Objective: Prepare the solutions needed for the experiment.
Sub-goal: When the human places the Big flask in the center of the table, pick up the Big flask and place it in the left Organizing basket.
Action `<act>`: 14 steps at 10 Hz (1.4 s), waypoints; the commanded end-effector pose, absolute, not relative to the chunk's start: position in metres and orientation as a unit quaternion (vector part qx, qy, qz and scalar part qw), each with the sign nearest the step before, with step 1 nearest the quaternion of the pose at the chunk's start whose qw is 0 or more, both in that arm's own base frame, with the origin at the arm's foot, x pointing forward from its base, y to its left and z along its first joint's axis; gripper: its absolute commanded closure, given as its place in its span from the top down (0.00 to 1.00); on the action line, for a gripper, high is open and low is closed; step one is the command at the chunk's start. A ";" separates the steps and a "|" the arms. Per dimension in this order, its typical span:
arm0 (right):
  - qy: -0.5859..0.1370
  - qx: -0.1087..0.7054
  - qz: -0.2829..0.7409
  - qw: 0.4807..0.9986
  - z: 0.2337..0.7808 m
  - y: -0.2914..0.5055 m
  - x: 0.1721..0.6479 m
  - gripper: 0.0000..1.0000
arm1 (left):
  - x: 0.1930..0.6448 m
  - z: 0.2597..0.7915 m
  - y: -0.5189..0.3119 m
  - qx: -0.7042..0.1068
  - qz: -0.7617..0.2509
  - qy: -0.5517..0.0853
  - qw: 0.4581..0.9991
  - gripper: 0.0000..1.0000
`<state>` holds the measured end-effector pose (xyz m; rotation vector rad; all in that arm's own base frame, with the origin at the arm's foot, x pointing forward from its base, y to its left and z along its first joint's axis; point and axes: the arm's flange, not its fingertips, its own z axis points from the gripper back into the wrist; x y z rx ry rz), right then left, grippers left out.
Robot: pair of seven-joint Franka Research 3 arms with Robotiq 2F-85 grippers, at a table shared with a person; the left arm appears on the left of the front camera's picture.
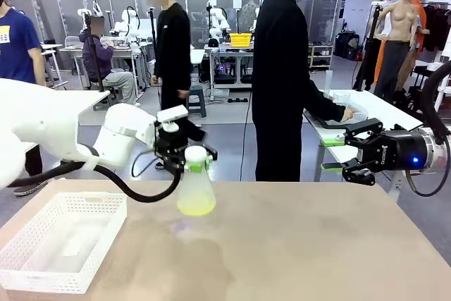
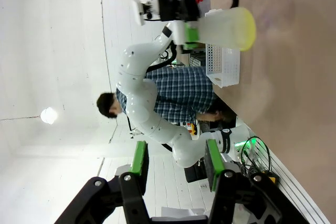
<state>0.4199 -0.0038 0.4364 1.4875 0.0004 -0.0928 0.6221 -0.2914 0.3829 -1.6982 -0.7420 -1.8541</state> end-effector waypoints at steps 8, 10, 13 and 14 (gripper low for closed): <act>-0.005 0.680 -0.040 0.732 0.438 -0.003 0.419 0.56 | 0.588 0.423 -0.098 -0.556 -0.622 -0.390 0.389 0.15; -0.005 0.680 -0.040 0.732 0.438 -0.003 0.419 0.56 | 0.567 0.398 -0.047 -0.529 -0.589 -0.444 0.419 0.15; -0.005 0.680 -0.040 0.732 0.438 -0.003 0.419 0.56 | 0.533 0.371 0.008 -0.516 -0.532 -0.487 0.461 0.15; -0.005 0.680 -0.040 0.732 0.438 -0.003 0.419 0.56 | 0.524 0.366 0.017 -0.514 -0.526 -0.490 0.467 0.15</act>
